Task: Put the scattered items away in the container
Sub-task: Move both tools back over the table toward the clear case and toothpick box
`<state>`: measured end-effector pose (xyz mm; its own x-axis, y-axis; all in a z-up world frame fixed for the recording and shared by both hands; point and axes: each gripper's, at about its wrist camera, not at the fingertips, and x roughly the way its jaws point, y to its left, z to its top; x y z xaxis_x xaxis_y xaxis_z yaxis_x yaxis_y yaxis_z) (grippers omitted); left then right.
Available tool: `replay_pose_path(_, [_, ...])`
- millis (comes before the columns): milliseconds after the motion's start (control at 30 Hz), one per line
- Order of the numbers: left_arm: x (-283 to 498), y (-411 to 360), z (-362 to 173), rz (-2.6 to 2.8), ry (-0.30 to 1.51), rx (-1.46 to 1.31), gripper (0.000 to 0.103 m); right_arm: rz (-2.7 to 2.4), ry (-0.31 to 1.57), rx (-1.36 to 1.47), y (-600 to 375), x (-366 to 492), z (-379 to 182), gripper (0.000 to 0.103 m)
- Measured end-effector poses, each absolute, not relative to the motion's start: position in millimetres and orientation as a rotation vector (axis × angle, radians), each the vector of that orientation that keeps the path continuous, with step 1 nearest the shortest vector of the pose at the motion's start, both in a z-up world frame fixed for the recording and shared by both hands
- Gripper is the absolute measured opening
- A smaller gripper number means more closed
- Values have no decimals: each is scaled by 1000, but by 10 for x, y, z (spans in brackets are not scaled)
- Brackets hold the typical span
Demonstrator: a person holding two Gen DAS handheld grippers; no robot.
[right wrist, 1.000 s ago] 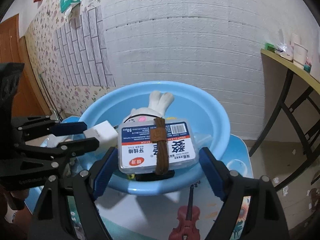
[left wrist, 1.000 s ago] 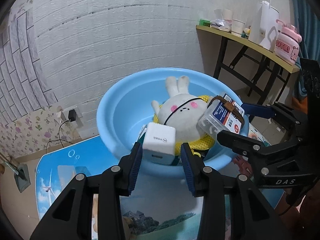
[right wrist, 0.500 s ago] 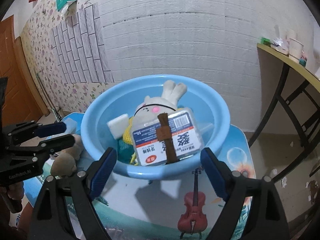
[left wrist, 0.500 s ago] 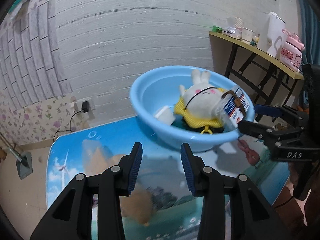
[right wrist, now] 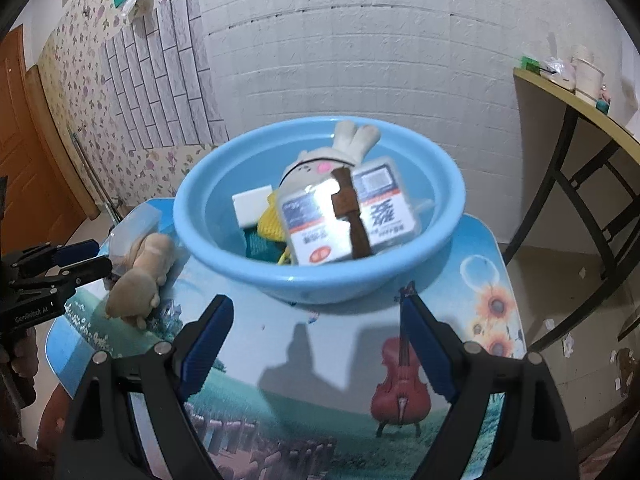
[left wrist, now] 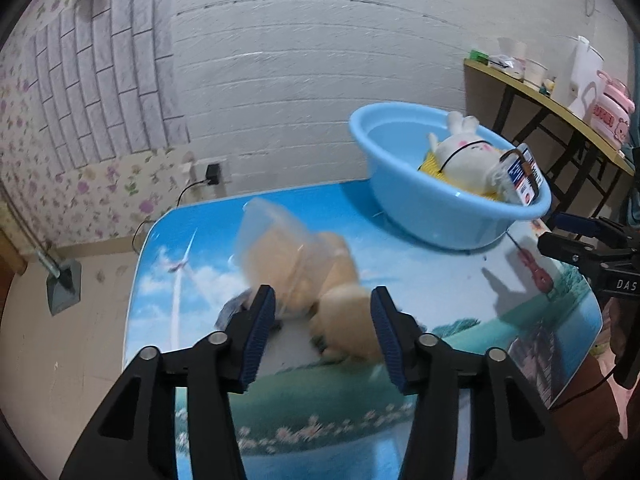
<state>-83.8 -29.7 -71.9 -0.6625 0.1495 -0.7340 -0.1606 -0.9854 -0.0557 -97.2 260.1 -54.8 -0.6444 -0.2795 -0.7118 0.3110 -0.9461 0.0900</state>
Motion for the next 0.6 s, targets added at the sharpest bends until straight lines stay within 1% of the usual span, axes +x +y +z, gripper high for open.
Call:
replay_pose_path(100, [-747, -361, -768, 2715, 12, -1209, 60, -2559, 59, 1122, 2563, -903, -586, 87])
replay_pose_path(300, [-511, -397, -905, 2686, 18, -1255, 62, -2490, 82, 1156, 2498, -725, -689, 87])
replay_pose_path(433, [-298, -365, -1005, 2637, 33, -1285, 64, -2403, 98, 1125, 2478, -542, -719, 87])
replay_pose_path(500, [-224, -337, -1043, 2620, 46, -1293, 67, -2345, 101, 1115, 2461, -465, -743, 87])
replay_pose_path(600, [-143, -315, -1096, 2603, 52, -1312, 67, -2260, 119, 1102, 2404, -355, -789, 87])
